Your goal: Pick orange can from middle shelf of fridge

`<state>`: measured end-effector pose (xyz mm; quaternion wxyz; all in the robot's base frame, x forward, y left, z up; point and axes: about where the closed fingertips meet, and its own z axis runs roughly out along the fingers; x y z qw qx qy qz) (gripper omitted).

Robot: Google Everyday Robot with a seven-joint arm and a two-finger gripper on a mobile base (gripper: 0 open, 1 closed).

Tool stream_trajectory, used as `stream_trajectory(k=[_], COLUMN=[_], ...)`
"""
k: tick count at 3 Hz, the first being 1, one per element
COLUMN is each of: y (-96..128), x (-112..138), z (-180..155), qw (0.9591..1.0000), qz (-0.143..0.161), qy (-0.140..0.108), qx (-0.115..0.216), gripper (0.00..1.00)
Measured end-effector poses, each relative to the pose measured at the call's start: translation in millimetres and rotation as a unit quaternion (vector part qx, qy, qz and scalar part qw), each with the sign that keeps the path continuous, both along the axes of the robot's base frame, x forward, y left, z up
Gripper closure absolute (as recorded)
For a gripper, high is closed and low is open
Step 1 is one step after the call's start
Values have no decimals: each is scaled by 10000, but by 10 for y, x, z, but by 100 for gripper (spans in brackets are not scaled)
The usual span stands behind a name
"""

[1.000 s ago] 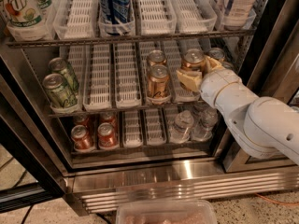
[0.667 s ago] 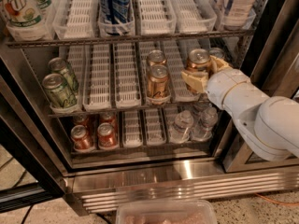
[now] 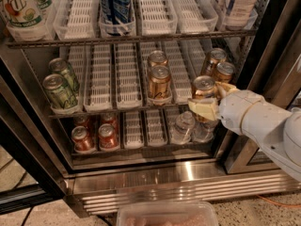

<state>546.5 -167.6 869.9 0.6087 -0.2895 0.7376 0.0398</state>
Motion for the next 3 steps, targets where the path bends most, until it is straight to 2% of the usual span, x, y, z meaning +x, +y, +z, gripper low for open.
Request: stream_trajectory(k=[1,2,3], y=[51,201,407], x=[-232,-423,-645], z=[-139,-180,-198], qw=[9973,9893,9758], qz=[464,1077,1758], qy=[559,974,1294], qx=[-120,-128,-118], gripper=[100,100,100])
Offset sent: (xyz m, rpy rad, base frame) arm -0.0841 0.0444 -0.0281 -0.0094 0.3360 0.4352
